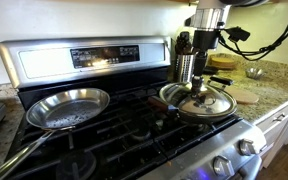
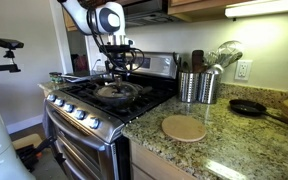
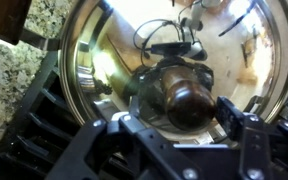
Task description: Put the lid on the pan that's closest to it
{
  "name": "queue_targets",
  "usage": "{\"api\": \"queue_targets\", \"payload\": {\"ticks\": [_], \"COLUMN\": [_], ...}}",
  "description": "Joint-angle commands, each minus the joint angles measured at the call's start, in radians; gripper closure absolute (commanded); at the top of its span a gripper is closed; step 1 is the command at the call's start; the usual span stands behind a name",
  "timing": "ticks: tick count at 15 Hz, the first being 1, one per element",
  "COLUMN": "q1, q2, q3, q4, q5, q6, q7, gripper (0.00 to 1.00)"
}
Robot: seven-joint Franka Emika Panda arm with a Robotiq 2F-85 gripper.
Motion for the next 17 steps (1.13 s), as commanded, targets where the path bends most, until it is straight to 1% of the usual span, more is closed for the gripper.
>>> {"api": "queue_targets", "payload": {"ticks": [1, 4, 7, 13, 14, 15, 17], "q1": [-0.011, -0.026, -0.037, -0.065, -0.072, -0.057, -0.064], "q2": [-0.072, -0.128, -0.191, -0.311, -0.320, -0.259, -0.281], "q3": [-0.009, -0.028, -0.050, -0.082, -0.088, -0.082, -0.088], "q4": [-0.031, -0.026, -0.042, -0.108, -0.115, -0.053, -0.071], "q5": [-0.004, 0.001, 0.020, 0.044, 0.039, 0.028, 0.028], "q6": [-0.039, -0.099, -0.103, -0.009, -0.002, -0.043, -0.032], "q7": [0.021, 0.055, 0.132, 0.287, 0.305, 0.264, 0.281], "gripper": [0.00, 0.00, 0.00, 0.00, 0.00, 0.00, 0.00]}}
